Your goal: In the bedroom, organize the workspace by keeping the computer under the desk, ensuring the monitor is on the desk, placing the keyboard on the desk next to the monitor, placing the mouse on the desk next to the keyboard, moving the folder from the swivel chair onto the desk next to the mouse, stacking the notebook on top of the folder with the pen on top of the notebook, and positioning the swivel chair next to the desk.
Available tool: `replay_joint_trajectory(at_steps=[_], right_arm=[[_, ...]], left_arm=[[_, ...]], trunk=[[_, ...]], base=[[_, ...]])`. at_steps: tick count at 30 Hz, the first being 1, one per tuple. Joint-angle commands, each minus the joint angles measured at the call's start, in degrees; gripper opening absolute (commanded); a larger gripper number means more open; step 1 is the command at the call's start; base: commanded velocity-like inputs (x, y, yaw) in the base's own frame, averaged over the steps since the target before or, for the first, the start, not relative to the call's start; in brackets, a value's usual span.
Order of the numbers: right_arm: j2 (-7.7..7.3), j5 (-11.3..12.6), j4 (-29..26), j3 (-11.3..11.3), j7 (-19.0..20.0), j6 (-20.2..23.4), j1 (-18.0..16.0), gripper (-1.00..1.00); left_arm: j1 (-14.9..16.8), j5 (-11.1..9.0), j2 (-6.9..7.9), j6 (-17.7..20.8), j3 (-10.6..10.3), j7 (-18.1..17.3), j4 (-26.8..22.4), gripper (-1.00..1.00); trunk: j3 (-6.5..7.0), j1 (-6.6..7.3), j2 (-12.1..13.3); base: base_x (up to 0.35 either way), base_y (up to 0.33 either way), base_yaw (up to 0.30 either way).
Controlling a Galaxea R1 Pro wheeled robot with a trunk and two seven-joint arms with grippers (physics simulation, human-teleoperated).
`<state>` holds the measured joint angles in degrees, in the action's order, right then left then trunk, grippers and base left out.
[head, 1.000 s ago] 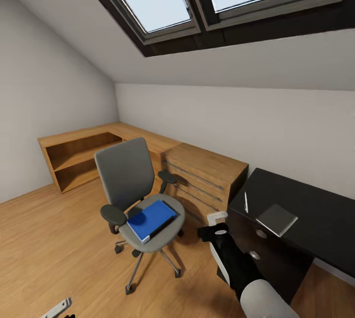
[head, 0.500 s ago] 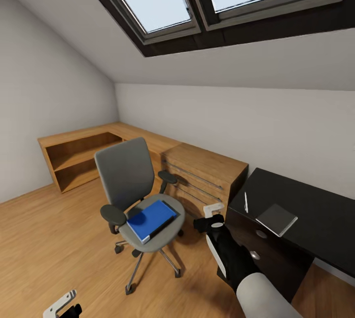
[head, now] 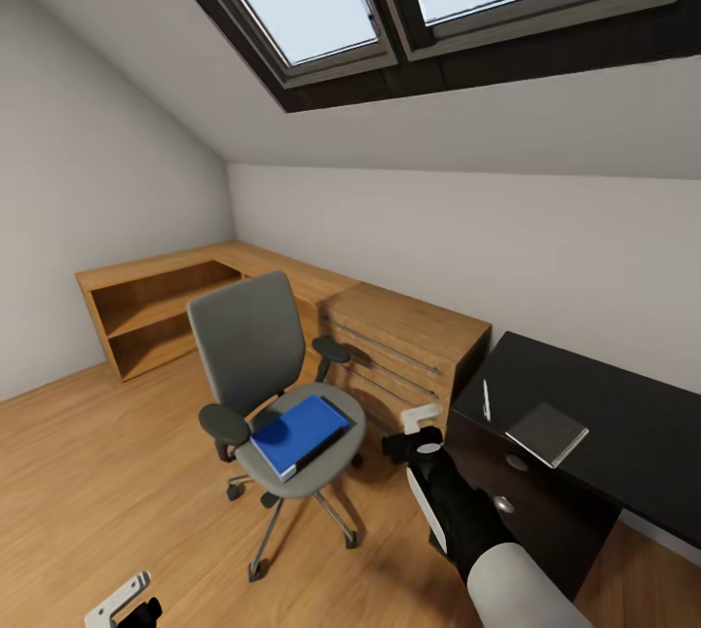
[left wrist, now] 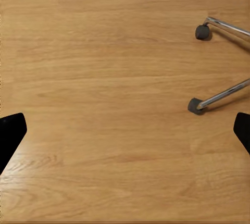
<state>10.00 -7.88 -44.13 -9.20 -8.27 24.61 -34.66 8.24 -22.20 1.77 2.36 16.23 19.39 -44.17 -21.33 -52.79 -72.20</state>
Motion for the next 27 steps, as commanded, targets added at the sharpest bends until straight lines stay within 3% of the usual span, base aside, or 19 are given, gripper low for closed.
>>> replay_joint_trajectory(at_steps=[1,27], right_arm=[[0.0,-0.5,-0.1,-0.1,-0.1,0.4,0.1,1.0],[0.0,-0.4,-0.4,-0.3,-0.6,0.1,0.5,1.0]], left_arm=[[0.0,-0.4,0.0,0.3,0.0,0.2,0.0,1.0],[0.0,-0.3,0.2,-1.5,0.0,0.0,0.2,1.0]], trunk=[[-0.07,0.0,0.0],[-0.08,0.0,0.0]], base=[[0.0,0.0,0.083],[0.0,0.0,0.248]])
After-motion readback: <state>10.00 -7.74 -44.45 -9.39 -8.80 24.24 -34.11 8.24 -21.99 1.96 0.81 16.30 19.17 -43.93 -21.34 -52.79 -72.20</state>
